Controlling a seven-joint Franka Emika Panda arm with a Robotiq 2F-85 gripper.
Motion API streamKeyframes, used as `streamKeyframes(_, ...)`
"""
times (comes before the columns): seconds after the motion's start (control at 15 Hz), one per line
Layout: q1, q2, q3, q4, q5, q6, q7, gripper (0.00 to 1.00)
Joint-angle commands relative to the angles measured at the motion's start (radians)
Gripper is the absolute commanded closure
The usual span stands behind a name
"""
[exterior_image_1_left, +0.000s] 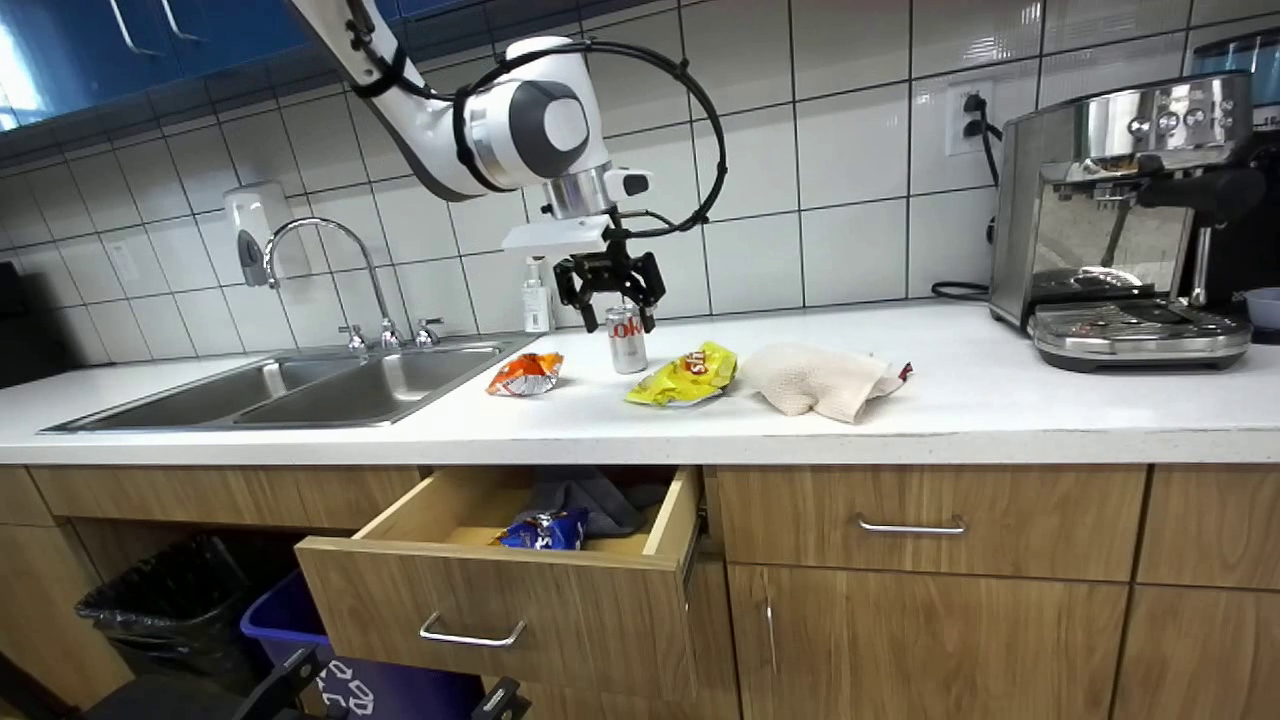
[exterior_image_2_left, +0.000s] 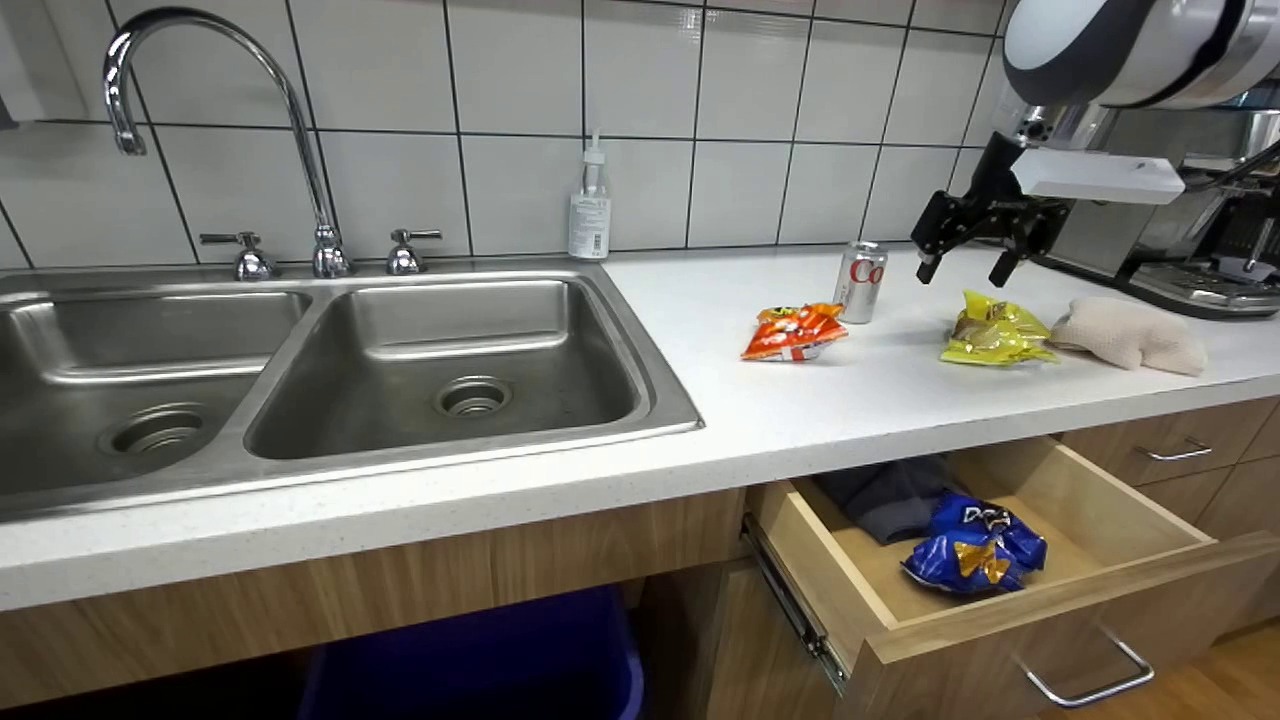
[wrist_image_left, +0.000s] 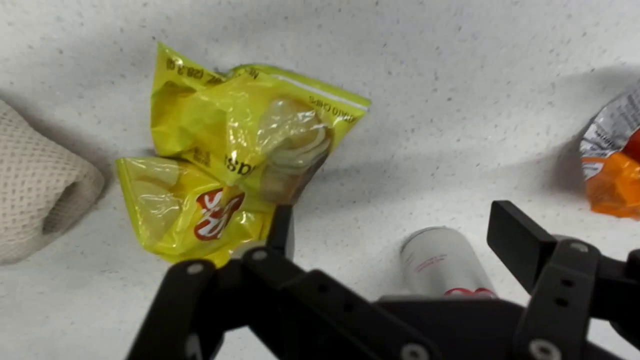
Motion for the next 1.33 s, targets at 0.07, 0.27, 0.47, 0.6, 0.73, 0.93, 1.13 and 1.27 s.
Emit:
streamKeyframes(0.07, -0.022, 0.110, -0.034, 0.153, -0.017, -0.019, 0.093, 0.00)
streamKeyframes(0.27, -0.033, 0.153, -0.050, 0.208, -0.015, -0.007, 0.105, 0.00)
streamKeyframes(0.47, -0.040, 0.190, -0.064, 0.253, -0.023, 0.008, 0.110, 0.00)
streamKeyframes(0.6, -0.044, 0.217, -0.074, 0.279, -0.029, 0.023, 0.108, 0.00)
streamKeyframes(0.73, -0.053, 0.249, -0.079, 0.304, -0.028, 0.037, 0.099, 0.00)
streamKeyframes(0.93, -0.062, 0.291, -0.084, 0.332, -0.032, 0.048, 0.089, 0.00)
streamKeyframes(1.13, -0.067, 0.326, -0.089, 0.356, -0.045, 0.049, 0.086, 0.00)
streamKeyframes(1.27, -0.067, 0.339, -0.092, 0.357, -0.052, 0.050, 0.084, 0.00)
